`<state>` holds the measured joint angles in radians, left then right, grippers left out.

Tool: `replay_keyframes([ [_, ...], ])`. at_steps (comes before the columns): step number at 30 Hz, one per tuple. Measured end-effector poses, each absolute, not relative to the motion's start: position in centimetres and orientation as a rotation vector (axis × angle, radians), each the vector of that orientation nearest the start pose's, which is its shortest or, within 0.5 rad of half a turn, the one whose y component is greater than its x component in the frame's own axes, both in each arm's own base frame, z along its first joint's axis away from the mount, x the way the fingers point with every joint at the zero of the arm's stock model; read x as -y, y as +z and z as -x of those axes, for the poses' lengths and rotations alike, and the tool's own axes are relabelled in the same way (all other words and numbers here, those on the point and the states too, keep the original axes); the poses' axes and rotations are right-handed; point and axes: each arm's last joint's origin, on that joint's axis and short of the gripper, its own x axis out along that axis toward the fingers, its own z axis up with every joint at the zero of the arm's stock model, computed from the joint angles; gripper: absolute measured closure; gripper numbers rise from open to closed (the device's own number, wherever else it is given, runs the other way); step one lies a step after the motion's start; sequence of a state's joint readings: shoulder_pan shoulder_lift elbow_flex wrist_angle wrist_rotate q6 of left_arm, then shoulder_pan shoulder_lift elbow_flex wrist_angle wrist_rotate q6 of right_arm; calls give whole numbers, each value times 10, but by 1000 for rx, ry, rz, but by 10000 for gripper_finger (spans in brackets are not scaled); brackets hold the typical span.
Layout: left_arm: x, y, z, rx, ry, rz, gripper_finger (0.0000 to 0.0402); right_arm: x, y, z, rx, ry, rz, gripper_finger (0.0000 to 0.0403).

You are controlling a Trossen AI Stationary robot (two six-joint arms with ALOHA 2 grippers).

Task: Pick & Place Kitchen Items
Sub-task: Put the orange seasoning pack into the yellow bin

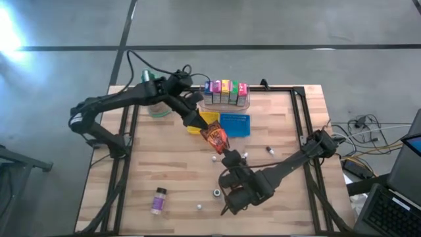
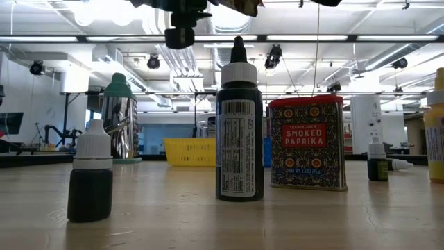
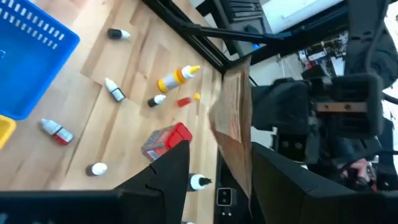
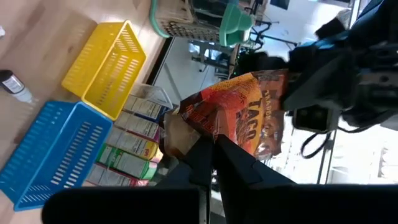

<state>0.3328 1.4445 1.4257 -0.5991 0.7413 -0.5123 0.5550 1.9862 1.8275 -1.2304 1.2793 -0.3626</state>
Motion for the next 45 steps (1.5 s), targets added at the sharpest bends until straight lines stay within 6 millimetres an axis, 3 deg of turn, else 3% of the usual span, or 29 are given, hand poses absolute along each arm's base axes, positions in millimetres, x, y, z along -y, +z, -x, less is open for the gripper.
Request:
replay_keyframes([
  [17,-80,367,-301,-639,-335,796,239,-180,291,-350,-996,-462,1443,394],
  [22,-81,364,-304,-644,-336,792,277,-178,291,-351,-1001,-467,1439,394],
  [32,-81,363,-306,-637,-343,769,392,-176,291,-352,-1003,-473,1432,394],
  [39,-81,363,-306,-629,-354,737,397,-176,291,-352,-1003,-473,1430,392],
  [45,-81,363,-306,-628,-355,736,397,-175,291,-353,-989,-498,1409,352],
])
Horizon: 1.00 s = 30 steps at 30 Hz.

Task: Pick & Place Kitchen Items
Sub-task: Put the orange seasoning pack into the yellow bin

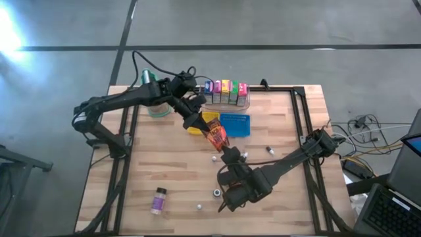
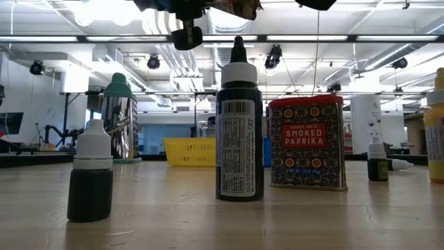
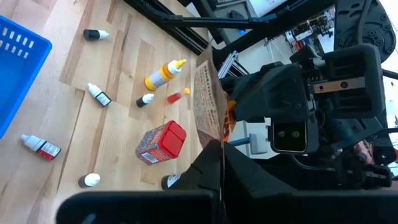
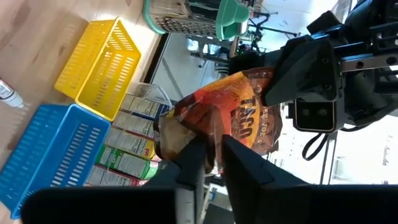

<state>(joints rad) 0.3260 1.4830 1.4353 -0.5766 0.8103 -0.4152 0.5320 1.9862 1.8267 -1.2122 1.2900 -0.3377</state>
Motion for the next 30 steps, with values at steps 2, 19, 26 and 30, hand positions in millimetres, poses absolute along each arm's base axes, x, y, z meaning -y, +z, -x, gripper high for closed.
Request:
replay_keyframes([
  [2,-81,363,-306,-628,-356,736,397,-175,291,-353,-977,-511,1378,331],
  [19,-86,378,-290,-574,-318,586,398,-178,312,-310,-1019,-451,729,227],
  [26,-88,363,-281,-722,-105,377,399,-151,340,-268,-969,-557,397,234],
  [30,-89,359,-278,-775,-42,280,399,-129,349,-237,-907,-595,242,249],
])
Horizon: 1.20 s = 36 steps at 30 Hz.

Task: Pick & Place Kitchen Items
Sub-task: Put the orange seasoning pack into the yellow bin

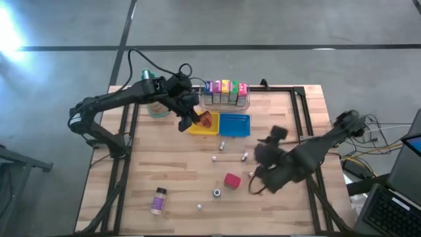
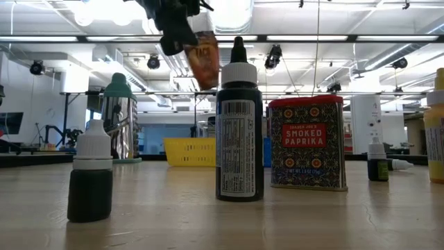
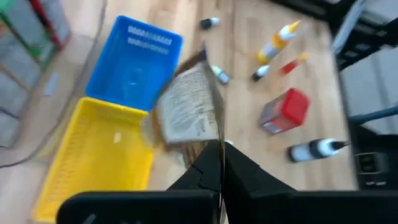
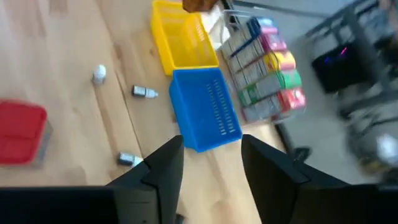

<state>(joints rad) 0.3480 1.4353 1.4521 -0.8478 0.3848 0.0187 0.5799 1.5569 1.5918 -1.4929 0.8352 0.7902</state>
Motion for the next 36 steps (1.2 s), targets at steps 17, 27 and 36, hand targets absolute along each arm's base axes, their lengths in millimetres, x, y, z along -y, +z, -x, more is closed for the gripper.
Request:
replay_keyframes([
  [17,-107,346,-275,-891,84,-95,399,-52,322,-126,-494,-440,-320,298],
  [27,-136,304,-272,-1003,109,-89,399,-33,308,-102,-320,-388,-360,308],
  [36,-143,277,-285,-1031,101,-80,399,-26,308,-100,-282,-479,-322,317],
])
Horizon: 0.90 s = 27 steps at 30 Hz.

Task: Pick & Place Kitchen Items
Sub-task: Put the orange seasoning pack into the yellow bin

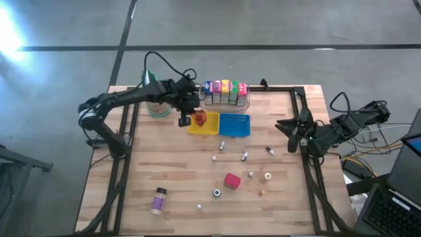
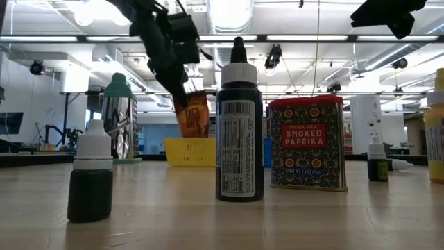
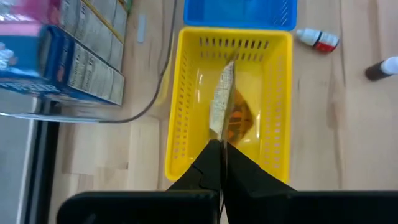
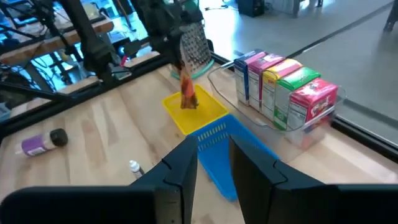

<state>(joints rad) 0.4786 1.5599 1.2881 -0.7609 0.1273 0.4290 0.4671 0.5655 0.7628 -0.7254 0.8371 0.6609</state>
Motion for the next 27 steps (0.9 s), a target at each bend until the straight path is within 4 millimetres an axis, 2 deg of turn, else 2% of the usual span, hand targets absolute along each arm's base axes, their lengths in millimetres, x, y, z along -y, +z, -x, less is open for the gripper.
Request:
replay_keyframes([
  [9,-153,250,-295,-1153,173,-101,399,-26,308,-99,-281,-480,-319,297],
  [22,-153,248,-298,-1151,190,-126,399,-26,308,-99,-284,-477,-303,266],
  [27,-153,240,-299,-1133,184,-148,399,-26,308,-99,-286,-476,-297,261],
])
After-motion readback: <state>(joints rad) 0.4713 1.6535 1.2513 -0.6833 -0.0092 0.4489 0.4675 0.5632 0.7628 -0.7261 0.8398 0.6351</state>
